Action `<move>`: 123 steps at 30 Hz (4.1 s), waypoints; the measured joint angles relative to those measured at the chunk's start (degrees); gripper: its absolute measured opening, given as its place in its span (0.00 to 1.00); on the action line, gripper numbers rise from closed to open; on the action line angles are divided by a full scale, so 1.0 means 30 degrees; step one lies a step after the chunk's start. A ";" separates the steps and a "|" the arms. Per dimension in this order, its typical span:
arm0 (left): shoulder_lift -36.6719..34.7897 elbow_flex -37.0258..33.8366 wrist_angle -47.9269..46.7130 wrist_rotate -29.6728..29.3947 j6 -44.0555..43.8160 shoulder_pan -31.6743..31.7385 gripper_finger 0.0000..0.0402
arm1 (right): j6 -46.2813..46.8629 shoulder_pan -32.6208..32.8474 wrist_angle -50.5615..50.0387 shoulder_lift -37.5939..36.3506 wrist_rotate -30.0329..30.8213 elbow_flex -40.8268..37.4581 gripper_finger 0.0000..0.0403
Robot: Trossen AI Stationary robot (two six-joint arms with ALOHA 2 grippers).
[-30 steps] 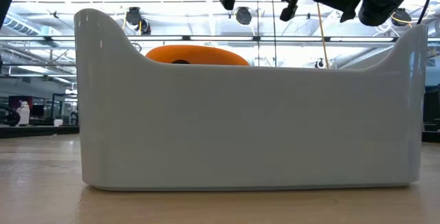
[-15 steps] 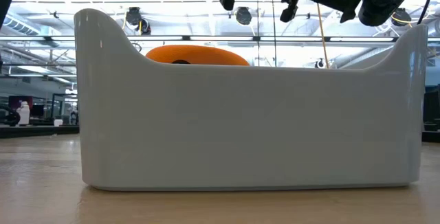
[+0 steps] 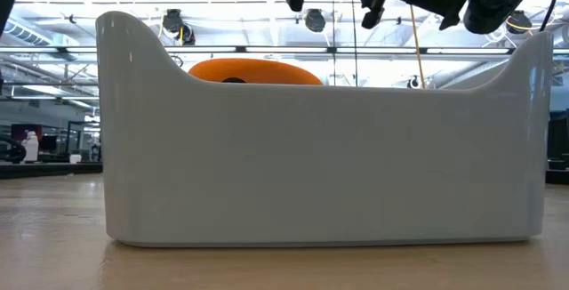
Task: Pick & Place Toys
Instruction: Put the yellow game piece into the orange bin, then put the red deck of cards into the top gray bin
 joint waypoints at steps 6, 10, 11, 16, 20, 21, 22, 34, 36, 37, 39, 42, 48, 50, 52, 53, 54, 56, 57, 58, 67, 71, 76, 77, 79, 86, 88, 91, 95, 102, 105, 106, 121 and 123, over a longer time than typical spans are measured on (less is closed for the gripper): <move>-0.1043 0.0000 -0.0983 -0.0006 0.1030 0.0417 0.28 | -0.0058 -0.0770 0.0515 0.0000 -0.0054 0.0000 0.63; -0.2166 0.0015 -0.3552 0.0008 0.1488 0.1031 0.28 | 0.0032 -0.1427 0.1252 -0.0100 -0.0014 -0.0001 0.64; -0.2421 0.0015 -0.4376 0.0096 0.1601 0.1220 0.28 | 0.0052 -0.1632 0.1252 -0.0186 -0.0088 -0.0007 0.65; -0.3568 0.0015 -0.8432 0.2259 0.1563 0.2522 0.28 | -0.0061 -0.2623 0.0905 -0.0613 -0.2139 0.0000 0.64; -0.3723 0.0029 -1.1337 0.3964 0.1645 0.3717 0.28 | -0.0073 -0.3260 -0.1365 -0.1109 -0.4092 -0.0007 0.63; -0.3671 0.0022 -1.1903 0.4399 0.1659 0.4039 0.28 | -0.0125 -0.3359 -0.2129 -0.1207 -0.4612 -0.0007 0.63; -0.3578 0.0022 -1.2357 0.4781 0.1713 0.4323 0.28 | -0.0181 -0.3445 -0.2840 -0.1305 -0.5084 -0.0007 0.63; -0.1971 0.0535 -1.7842 0.7708 0.3710 0.7493 0.28 | -0.2436 -0.3688 -0.7922 -0.1880 -0.7944 -0.0007 0.63; -0.1380 0.1496 -1.9191 0.7762 0.4466 0.7769 0.28 | -0.2644 -0.3688 -0.8041 -0.1880 -0.7904 -0.0007 0.63; -0.1073 0.2093 -1.9855 0.7779 0.4939 0.7883 0.28 | -0.2821 -0.3688 -0.8173 -0.1887 -0.7903 -0.0007 0.63; -0.0249 0.3602 -2.1365 0.7779 0.5871 0.8075 0.28 | -0.3016 -0.3688 -0.8528 -0.1880 -0.7892 -0.0007 0.63; 0.1296 0.6039 -2.3686 0.7779 0.7367 0.8360 0.28 | -0.3273 -0.3688 -0.8964 -0.1880 -0.7874 -0.0007 0.63; 0.5062 1.1477 -2.8845 0.7832 0.9826 0.8996 0.28 | -0.3462 -0.3688 -1.0008 -0.1880 -0.7885 -0.0007 0.63; 0.6366 1.3139 -3.0233 0.7810 1.0483 0.9089 0.28 | -0.3490 -0.3688 -1.0282 -0.1880 -0.7910 -0.0007 0.63; 0.7511 1.4605 -3.1338 0.7840 1.1002 0.9078 0.28 | -0.3583 -0.3696 -1.0862 -0.1887 -0.7917 -0.0007 0.63; 0.8017 1.5288 -3.1855 0.7841 1.1223 0.9078 0.28 | -0.3717 -0.3716 -1.1315 -0.1880 -0.7924 -0.0007 0.63; 0.8522 1.5903 -3.2368 0.7840 1.1463 0.9078 0.28 | -0.3889 -0.3759 -1.1798 -0.1880 -0.7932 -0.0007 0.63; 0.9333 1.6782 -3.3170 0.7799 1.1744 0.9065 0.28 | -0.4175 -0.3852 -1.2701 -0.1880 -0.7939 -0.0015 0.63; 0.9676 1.7085 -3.3522 0.7637 1.1860 0.9035 0.28 | -0.4398 -0.3921 -1.3205 -0.1880 -0.7934 -0.0015 0.63; 0.9980 1.7250 -3.3729 0.7431 1.1956 0.8987 0.28 | -0.4633 -0.3993 -1.3727 -0.1880 -0.7939 -0.0015 0.63; 1.1497 1.7303 -3.5541 0.5049 1.1895 0.8731 0.28 | -0.5960 -0.4169 -1.5839 -0.1880 -0.7909 -0.0022 0.63; 1.2019 1.7303 -3.6059 0.4061 1.1374 0.8780 0.28 | -0.5952 -0.4169 -1.5887 -0.1880 -0.7870 -0.0022 0.63; 1.2371 1.7303 -3.6217 0.3455 1.0086 0.9012 0.28 | -0.5924 -0.4169 -1.5890 -0.1880 -0.7866 -0.0022 0.63; 1.2371 1.7303 -3.6216 0.3446 0.9836 0.9093 0.28 | -0.5903 -0.4159 -1.5890 -0.1880 -0.7866 -0.0022 0.63; 1.2371 1.7303 -3.6196 0.3432 0.9446 0.9267 0.28 | -0.5861 -0.4155 -1.5897 -0.1880 -0.7866 -0.0022 0.63; 1.2371 1.7303 -3.6232 0.4062 0.8362 0.9826 0.30 | -0.5883 -0.4155 -1.5905 -0.1880 -0.7859 -0.0022 0.63; 1.2371 1.7303 -3.6223 0.4058 0.8382 0.9863 0.30 | -0.5894 -0.4155 -1.5912 -0.1880 -0.7859 -0.0022 0.63; 1.2371 1.7303 -3.6150 0.4083 0.8327 0.9843 0.29 | -0.5909 -0.4155 -1.5919 -0.1880 -0.7852 -0.0022 0.63; 1.2371 1.7303 -3.6003 0.4188 0.8086 0.9834 0.30 | -0.5927 -0.4155 -1.6007 -0.1880 -0.7312 -0.0022 0.63; 1.2371 1.7303 -3.5872 0.4321 0.7950 0.9865 0.34 | -0.5961 -0.4155 -1.6181 -0.1880 -0.7238 -0.0022 0.63; 1.2371 1.7303 -3.5760 0.4332 0.7862 0.9865 0.36 | -0.5938 -0.4155 -1.6181 -0.1880 -0.7342 -0.0022 0.63; 1.2371 1.7303 -3.5698 0.4330 0.7750 0.9865 0.36 | -0.5932 -0.4155 -1.6181 -0.1880 -0.7342 -0.0022 0.63; 1.2285 1.7289 -3.5569 0.5252 0.7393 0.9865 0.52 | -0.5769 -0.4155 -1.6181 -0.1880 -0.7429 -0.0022 0.63; 1.2099 1.7289 -3.5581 0.5855 0.7381 0.9865 0.52 | -0.5575 -0.4155 -1.6179 -0.1880 -0.7429 -0.0022 0.63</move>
